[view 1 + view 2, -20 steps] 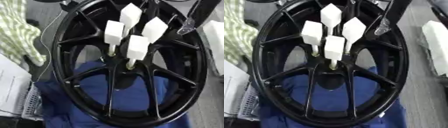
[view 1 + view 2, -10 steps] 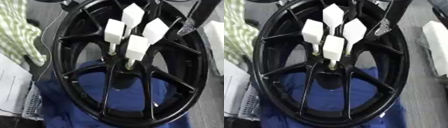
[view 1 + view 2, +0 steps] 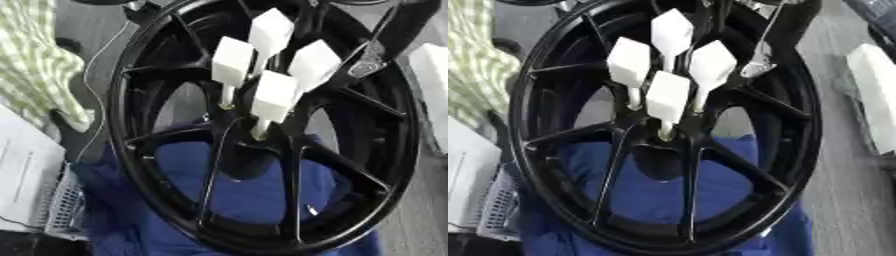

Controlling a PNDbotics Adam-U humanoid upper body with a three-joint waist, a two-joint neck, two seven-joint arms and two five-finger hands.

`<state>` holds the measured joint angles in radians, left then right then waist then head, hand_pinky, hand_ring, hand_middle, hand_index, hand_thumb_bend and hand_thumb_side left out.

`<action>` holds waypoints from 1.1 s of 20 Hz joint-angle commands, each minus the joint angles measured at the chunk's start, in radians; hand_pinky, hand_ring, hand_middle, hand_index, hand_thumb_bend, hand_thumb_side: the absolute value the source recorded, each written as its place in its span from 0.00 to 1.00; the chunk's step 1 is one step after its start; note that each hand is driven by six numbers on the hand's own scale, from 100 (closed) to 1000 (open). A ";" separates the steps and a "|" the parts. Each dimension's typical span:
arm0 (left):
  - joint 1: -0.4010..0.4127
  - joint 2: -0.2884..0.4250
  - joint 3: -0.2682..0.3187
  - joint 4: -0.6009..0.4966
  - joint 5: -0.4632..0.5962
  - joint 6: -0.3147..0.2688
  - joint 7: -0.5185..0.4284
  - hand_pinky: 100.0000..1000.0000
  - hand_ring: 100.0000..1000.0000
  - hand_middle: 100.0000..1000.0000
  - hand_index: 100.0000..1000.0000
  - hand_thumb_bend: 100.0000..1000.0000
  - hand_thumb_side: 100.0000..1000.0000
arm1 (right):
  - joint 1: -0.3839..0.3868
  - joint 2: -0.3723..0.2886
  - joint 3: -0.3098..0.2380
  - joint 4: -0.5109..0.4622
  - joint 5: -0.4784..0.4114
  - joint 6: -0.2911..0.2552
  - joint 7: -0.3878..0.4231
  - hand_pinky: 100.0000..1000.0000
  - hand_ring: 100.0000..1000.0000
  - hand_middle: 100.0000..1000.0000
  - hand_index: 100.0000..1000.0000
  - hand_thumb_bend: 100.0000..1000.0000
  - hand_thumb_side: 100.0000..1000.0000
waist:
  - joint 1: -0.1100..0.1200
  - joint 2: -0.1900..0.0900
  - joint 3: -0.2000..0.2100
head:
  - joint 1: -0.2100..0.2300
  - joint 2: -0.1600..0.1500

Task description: Pull the pin out of the wheel hub.

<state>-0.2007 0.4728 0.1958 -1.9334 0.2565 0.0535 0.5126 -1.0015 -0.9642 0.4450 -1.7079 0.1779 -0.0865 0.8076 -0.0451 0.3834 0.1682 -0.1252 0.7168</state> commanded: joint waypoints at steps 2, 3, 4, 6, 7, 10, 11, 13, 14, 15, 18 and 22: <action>-0.003 0.013 0.015 -0.009 0.001 -0.001 0.003 0.76 0.68 0.68 0.77 0.49 0.60 | -0.010 -0.034 0.000 -0.029 0.029 0.027 -0.006 0.69 0.61 0.60 0.68 0.52 0.16 | 0.003 -0.027 0.002 | 0.000 -0.005; -0.003 0.013 0.015 -0.009 0.001 -0.001 0.003 0.76 0.68 0.68 0.77 0.49 0.60 | -0.010 -0.034 0.001 -0.031 0.030 0.030 -0.006 0.69 0.61 0.60 0.68 0.52 0.16 | 0.003 -0.028 0.003 | 0.000 -0.005; -0.003 0.013 0.015 -0.009 0.001 -0.001 0.003 0.76 0.68 0.68 0.77 0.49 0.60 | -0.010 -0.034 0.002 -0.032 0.031 0.032 -0.006 0.69 0.61 0.60 0.68 0.52 0.16 | 0.003 -0.028 0.003 | 0.000 -0.005; -0.003 0.013 0.015 -0.009 0.001 -0.001 0.003 0.76 0.68 0.68 0.77 0.49 0.60 | -0.010 -0.034 0.003 -0.033 0.032 0.034 -0.006 0.69 0.61 0.60 0.68 0.52 0.16 | 0.003 -0.028 0.003 | 0.000 -0.005; -0.002 0.013 0.015 -0.009 0.001 -0.001 0.004 0.76 0.68 0.68 0.77 0.49 0.60 | -0.009 -0.033 0.004 -0.032 0.031 0.036 -0.005 0.68 0.59 0.58 0.66 0.52 0.15 | 0.003 -0.028 0.003 | -0.001 -0.005; -0.001 0.011 0.017 -0.009 0.001 -0.001 0.005 0.76 0.68 0.68 0.77 0.49 0.60 | -0.010 -0.028 0.016 -0.031 0.038 0.049 0.000 0.67 0.58 0.57 0.65 0.51 0.15 | 0.003 -0.029 0.006 | -0.004 0.000; -0.001 0.011 0.017 -0.009 0.001 -0.001 0.006 0.76 0.68 0.67 0.77 0.49 0.60 | -0.010 -0.026 0.018 -0.031 0.039 0.054 -0.001 0.67 0.58 0.57 0.65 0.50 0.15 | 0.003 -0.029 0.006 | -0.004 0.000; -0.001 0.011 0.017 -0.009 0.001 -0.001 0.006 0.76 0.68 0.67 0.77 0.49 0.60 | -0.009 -0.025 0.023 -0.034 0.038 0.063 -0.002 0.67 0.58 0.56 0.65 0.50 0.15 | 0.002 -0.029 0.007 | -0.003 0.001; -0.001 0.010 0.017 -0.008 0.001 -0.001 0.006 0.76 0.68 0.67 0.77 0.49 0.60 | -0.009 -0.025 0.024 -0.036 0.037 0.066 -0.001 0.67 0.57 0.56 0.64 0.49 0.15 | 0.002 -0.029 0.007 | -0.003 0.001; -0.001 0.010 0.018 -0.008 0.001 -0.001 0.006 0.76 0.68 0.67 0.77 0.49 0.60 | -0.008 -0.025 0.025 -0.038 0.037 0.069 -0.001 0.67 0.57 0.56 0.64 0.49 0.15 | 0.002 -0.029 0.007 | -0.003 0.002; -0.001 0.010 0.018 -0.008 0.001 -0.001 0.007 0.76 0.68 0.67 0.76 0.49 0.60 | -0.005 -0.025 0.026 -0.042 0.034 0.078 -0.004 0.66 0.56 0.55 0.63 0.48 0.14 | 0.002 -0.029 0.007 | -0.003 0.003; 0.000 0.010 0.019 -0.009 0.000 -0.002 0.009 0.76 0.68 0.67 0.76 0.49 0.60 | -0.001 -0.026 0.028 -0.045 0.030 0.089 -0.006 0.66 0.56 0.55 0.63 0.47 0.13 | 0.002 -0.030 0.007 | -0.002 0.002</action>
<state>-0.2002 0.4648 0.2012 -1.9331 0.2565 0.0526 0.5166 -0.9922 -0.9642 0.4820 -1.7360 0.2089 -0.0026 0.8035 -0.0456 0.3831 0.1736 -0.1259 0.7196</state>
